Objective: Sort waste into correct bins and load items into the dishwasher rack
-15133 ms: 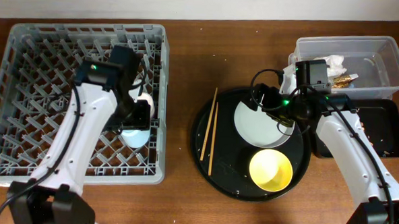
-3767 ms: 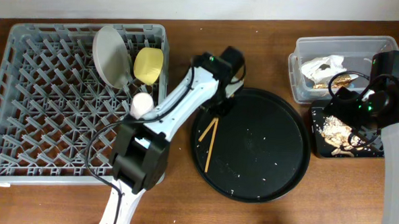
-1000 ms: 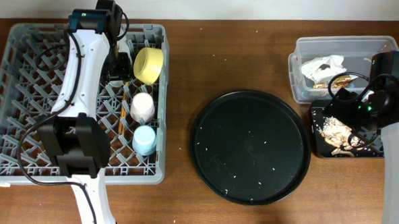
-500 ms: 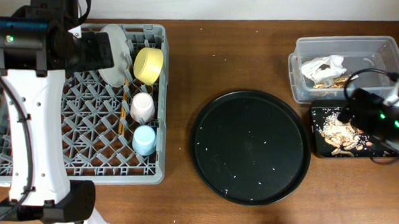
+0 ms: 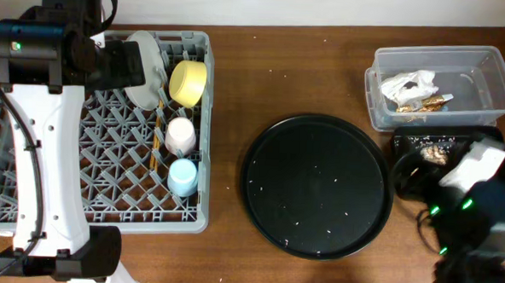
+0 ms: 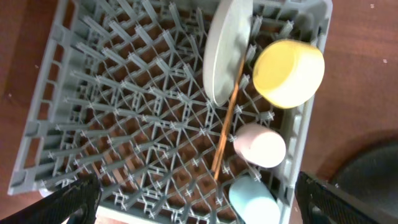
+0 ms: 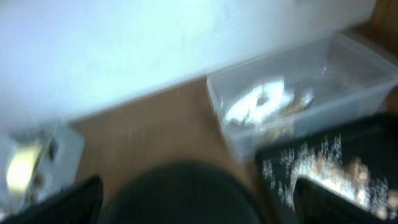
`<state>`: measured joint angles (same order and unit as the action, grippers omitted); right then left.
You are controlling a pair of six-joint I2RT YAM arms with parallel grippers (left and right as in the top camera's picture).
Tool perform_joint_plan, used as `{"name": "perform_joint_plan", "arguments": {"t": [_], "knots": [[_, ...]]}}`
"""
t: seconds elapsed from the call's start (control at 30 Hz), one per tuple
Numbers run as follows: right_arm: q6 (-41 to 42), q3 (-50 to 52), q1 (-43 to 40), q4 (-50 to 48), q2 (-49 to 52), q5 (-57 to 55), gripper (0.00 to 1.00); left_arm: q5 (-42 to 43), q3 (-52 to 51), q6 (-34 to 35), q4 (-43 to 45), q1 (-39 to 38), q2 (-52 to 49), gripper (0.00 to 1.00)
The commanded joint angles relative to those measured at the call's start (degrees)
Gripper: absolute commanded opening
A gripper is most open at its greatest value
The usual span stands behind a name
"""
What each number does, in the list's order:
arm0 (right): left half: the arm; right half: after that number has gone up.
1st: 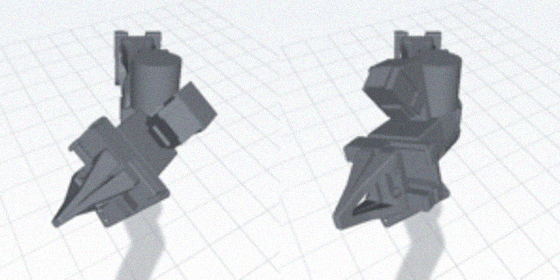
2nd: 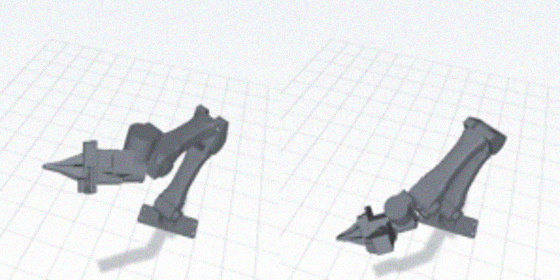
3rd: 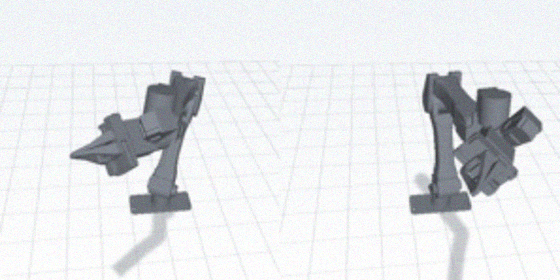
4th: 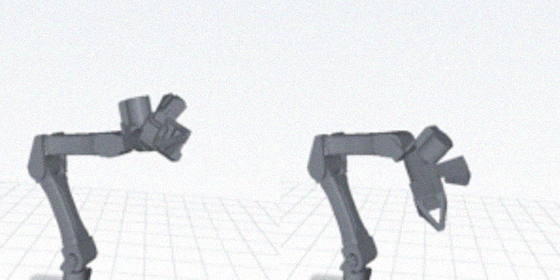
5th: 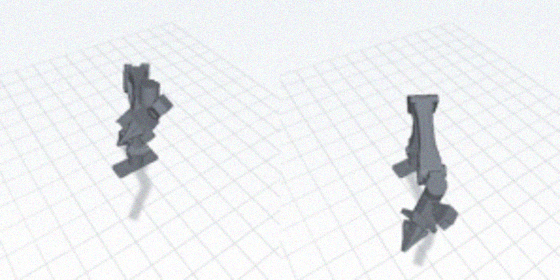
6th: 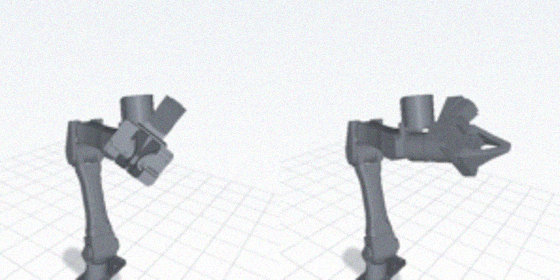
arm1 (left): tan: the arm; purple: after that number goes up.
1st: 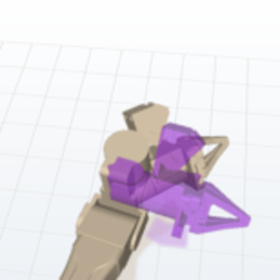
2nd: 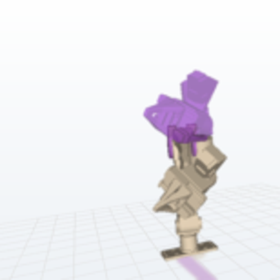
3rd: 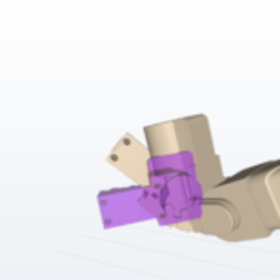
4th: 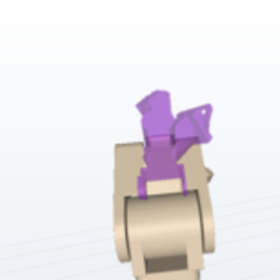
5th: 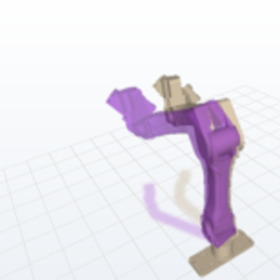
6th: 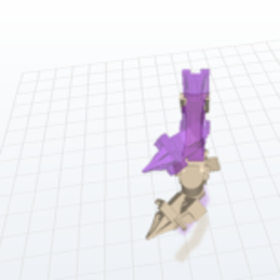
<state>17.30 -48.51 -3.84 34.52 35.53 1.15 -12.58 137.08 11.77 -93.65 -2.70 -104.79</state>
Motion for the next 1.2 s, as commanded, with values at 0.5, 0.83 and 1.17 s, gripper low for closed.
{"name": "perform_joint_plan", "arguments": {"t": [0.5, 0.83, 1.17], "knots": [[-0.8, 48.2, 9.4, -30.0, -35.3, -2.2, 0.98, -0.3, 0.1, 0.3, -0.1, 0.1, -0.3, 0.99], [-0.8, 48.2, 9.4, -30.0, -35.3, -2.2, 0.98, 4.9, -11.5, -5.1, 21.9, 0.3, 7.2, 0.99], [-0.8, 48.2, 9.4, -29.9, -35.3, -2.2, 0.98, 12.2, -124.1, -16.2, 101.7, 5.5, 75.1, 0.99]]}}
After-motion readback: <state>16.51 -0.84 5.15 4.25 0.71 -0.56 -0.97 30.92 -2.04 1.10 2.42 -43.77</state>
